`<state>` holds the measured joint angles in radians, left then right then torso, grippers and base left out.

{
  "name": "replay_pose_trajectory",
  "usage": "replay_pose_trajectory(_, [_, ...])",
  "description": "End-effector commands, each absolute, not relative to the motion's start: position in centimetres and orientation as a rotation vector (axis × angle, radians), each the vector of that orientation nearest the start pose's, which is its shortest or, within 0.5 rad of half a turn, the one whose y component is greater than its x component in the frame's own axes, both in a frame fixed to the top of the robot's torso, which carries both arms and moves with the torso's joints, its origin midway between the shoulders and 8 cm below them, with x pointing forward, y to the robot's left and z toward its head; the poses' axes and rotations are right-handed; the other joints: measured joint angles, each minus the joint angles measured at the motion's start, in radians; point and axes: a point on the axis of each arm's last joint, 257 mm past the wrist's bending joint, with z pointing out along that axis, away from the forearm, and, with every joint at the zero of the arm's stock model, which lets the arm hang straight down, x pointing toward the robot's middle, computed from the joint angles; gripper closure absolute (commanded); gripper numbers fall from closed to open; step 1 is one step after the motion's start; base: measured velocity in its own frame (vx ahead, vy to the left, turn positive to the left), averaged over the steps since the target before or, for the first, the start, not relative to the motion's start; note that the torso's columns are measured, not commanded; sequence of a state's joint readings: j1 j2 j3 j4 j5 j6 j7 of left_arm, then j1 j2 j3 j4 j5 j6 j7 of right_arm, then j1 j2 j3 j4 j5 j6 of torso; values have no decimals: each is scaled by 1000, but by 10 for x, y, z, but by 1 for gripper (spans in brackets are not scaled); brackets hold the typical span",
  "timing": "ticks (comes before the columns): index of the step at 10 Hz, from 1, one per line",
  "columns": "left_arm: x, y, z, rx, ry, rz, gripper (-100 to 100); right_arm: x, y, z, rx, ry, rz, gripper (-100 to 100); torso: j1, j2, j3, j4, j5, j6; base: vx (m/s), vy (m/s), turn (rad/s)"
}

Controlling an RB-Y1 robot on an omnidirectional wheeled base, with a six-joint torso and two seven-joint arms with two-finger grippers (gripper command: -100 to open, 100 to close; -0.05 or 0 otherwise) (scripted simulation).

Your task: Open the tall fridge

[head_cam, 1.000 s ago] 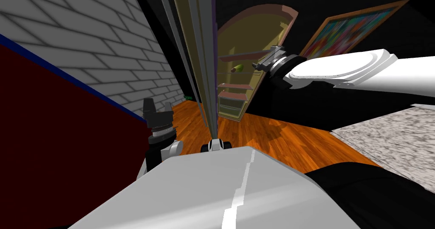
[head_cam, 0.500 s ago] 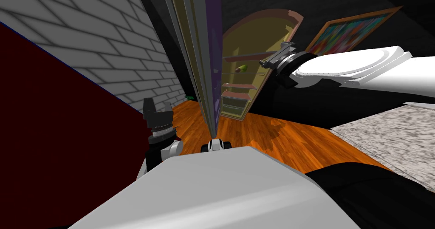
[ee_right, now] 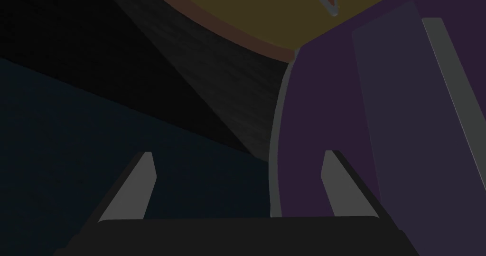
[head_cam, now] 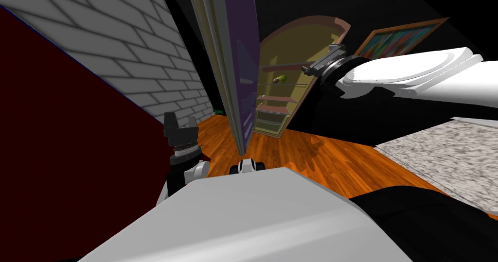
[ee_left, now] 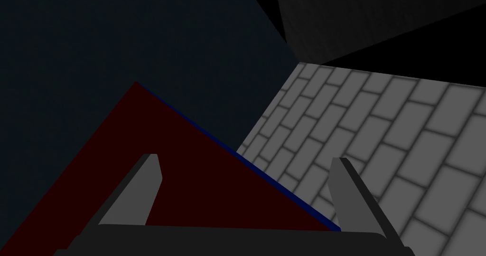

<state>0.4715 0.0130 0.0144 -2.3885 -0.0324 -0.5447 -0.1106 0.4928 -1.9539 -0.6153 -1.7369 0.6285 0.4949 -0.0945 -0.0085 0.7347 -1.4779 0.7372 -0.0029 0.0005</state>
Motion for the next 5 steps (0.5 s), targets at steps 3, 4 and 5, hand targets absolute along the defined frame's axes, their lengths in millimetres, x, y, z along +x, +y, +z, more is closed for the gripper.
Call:
replay_pose_trajectory(3, [312,267,87,-446,535,-1209,0,525,-456,348,-458,1054,-809,-100,8,5,3,2,3,0,34,9,-53])
replay_pose_trajectory(4, [312,267,87,-446,535,-1209,0,525,-454,354,-461,1052,-804,-100,9,6,4,2,3,0,23,11,-54])
replay_pose_trajectory(5, [312,267,87,-446,535,-1209,0,525,-453,359,-464,1051,-800,-100,9,6,3,2,3,0,17,15,-44])
